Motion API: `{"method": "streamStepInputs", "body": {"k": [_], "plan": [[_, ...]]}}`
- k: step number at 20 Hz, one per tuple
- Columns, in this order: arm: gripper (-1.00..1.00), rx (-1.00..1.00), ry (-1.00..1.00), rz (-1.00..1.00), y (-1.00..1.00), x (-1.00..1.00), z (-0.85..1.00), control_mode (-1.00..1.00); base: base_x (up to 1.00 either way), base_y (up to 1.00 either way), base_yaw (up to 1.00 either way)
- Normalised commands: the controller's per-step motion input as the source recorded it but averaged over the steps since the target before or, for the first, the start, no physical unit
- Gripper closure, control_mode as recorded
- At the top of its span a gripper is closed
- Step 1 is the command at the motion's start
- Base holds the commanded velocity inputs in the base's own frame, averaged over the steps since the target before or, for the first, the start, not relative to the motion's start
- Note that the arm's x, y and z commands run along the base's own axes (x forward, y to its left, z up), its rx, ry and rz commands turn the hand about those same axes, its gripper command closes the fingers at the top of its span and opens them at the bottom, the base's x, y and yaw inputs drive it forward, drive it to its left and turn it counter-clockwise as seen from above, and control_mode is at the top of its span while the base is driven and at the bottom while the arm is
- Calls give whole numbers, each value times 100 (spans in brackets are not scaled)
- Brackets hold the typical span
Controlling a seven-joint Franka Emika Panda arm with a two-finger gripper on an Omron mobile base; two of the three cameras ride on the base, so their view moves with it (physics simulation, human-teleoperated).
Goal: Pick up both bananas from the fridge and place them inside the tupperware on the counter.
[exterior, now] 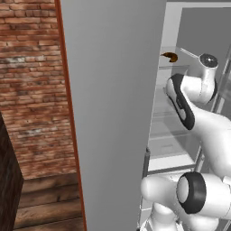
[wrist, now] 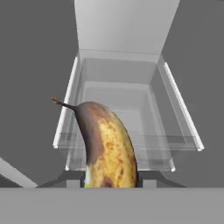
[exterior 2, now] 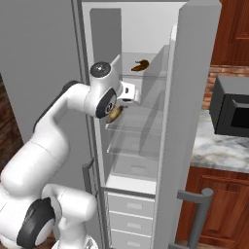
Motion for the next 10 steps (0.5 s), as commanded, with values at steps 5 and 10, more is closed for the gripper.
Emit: {"method": "streamStepInputs", "body": {"k": [5, 10], "plan": [[100, 0, 4, 0, 21, -96, 44, -100, 0, 0, 0], [100, 0, 1, 0, 27, -94, 37, -100, 0, 0, 0]]}}
